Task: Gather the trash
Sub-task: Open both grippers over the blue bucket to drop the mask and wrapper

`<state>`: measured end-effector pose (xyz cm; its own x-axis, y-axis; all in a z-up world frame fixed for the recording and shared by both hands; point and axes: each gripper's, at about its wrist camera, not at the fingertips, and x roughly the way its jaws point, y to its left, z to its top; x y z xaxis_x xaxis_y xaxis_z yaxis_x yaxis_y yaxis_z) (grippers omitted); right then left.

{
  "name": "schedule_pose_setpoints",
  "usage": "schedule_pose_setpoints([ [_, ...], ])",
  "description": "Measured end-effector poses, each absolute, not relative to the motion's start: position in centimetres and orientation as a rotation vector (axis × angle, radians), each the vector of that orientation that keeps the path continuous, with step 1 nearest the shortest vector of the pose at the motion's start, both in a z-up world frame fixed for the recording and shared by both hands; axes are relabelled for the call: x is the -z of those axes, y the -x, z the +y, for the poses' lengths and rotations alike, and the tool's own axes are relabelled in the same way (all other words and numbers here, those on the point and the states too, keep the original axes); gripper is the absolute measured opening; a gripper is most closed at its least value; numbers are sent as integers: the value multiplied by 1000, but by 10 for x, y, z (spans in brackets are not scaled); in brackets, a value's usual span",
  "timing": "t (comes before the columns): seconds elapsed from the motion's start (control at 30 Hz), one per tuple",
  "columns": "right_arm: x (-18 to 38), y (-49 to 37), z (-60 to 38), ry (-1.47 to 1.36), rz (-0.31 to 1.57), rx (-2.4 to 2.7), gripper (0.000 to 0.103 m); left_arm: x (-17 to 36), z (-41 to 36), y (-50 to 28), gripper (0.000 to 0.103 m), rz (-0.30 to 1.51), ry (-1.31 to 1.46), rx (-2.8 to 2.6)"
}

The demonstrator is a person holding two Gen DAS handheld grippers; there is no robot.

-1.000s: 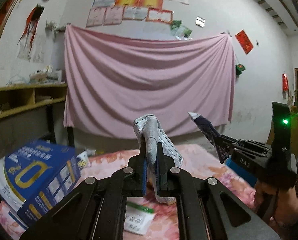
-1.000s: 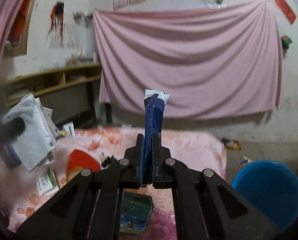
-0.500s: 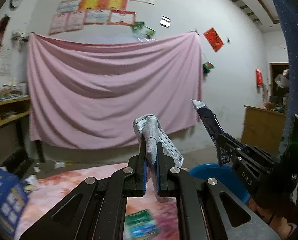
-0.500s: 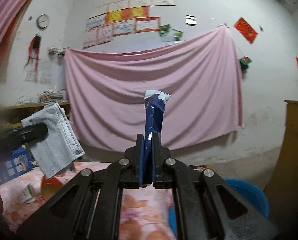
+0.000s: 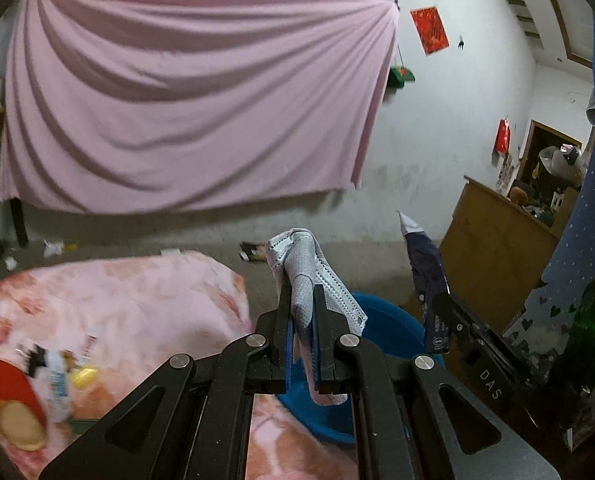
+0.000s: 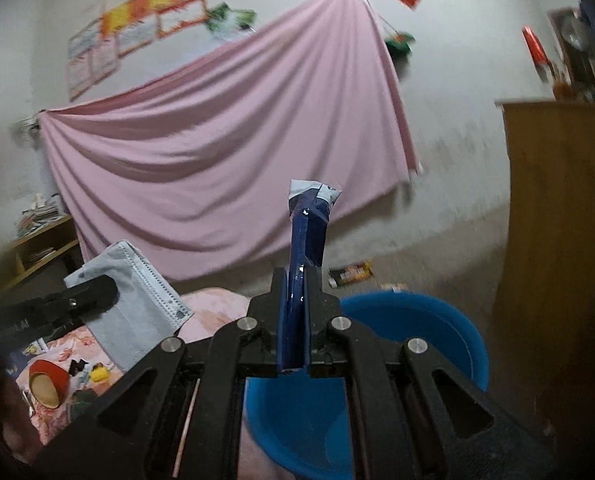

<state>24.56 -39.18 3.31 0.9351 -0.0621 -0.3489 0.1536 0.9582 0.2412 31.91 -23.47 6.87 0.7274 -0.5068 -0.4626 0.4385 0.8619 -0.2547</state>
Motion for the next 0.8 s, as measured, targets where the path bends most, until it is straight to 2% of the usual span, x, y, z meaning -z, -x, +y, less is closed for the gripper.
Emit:
schedule_pose_setpoints([
  [0.17,-22,-252,-405,-331,423,129,39,-53,-244,-325,8,605,123,538],
  [0.23,-17,-254,-409,-351,455,132,40,-48,-253,-333,25,645,112,544],
  [0.27,-15,-254,-410,-357,466,132,44,-45,-252,-336,42,654,116,546],
  [0.3,-14,-254,-411,-362,475,132,47,-43,-252,-338,46,657,138,551],
  [0.37,-15,-255,-414,-369,479,133,57,-41,-252,-339,46,664,157,560],
  [0.8,-31,-256,-401,-309,422,107,67,-50,-217,-329,46,597,140,457],
])
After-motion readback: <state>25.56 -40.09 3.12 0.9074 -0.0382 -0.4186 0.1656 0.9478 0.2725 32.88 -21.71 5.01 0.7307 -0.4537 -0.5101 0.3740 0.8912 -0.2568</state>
